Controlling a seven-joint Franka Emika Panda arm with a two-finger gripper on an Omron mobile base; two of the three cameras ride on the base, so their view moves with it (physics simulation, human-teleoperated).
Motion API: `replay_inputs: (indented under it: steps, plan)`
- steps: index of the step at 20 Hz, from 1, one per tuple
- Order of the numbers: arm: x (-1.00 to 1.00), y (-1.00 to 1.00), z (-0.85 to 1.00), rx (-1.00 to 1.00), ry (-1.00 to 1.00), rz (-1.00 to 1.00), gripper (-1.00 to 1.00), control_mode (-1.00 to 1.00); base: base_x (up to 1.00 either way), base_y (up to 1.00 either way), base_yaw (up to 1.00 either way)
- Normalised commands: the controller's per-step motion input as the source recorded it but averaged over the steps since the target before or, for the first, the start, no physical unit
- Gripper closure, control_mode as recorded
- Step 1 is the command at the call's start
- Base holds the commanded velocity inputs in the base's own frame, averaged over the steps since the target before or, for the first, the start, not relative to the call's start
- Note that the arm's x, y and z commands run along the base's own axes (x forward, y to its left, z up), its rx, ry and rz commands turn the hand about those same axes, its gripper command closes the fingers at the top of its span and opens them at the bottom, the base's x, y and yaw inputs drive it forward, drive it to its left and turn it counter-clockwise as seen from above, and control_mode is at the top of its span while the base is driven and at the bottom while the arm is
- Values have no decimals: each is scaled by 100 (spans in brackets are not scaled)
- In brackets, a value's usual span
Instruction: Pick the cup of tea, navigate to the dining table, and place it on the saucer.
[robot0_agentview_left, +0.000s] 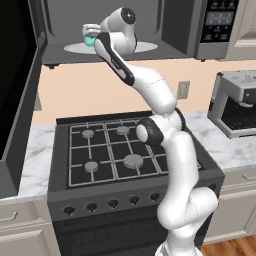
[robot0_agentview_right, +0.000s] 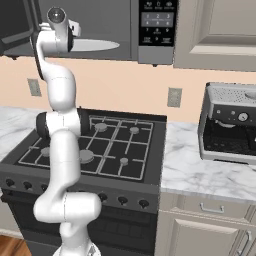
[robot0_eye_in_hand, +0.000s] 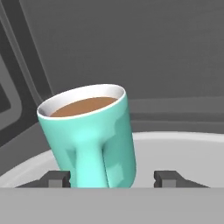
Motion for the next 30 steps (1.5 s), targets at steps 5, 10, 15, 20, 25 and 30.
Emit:
replay_inputs:
  steps: [5,10,15,20,25,30]
  plan:
    - [0,0,0,0,0,0,100,-100,0,0,0]
    - [0,0,0,0,0,0,100,-100,0,0,0]
    - [-8,0,0,0,0,0,100,-100,0,0,0]
    - [-82,-23,-6,4,-7,0,100,-100,0,0,0]
    - [-95,-30,-13,6,-10,0,100,-100,0,0,0]
    - [-60,-19,-28,1,-8,0,100,-100,0,0,0]
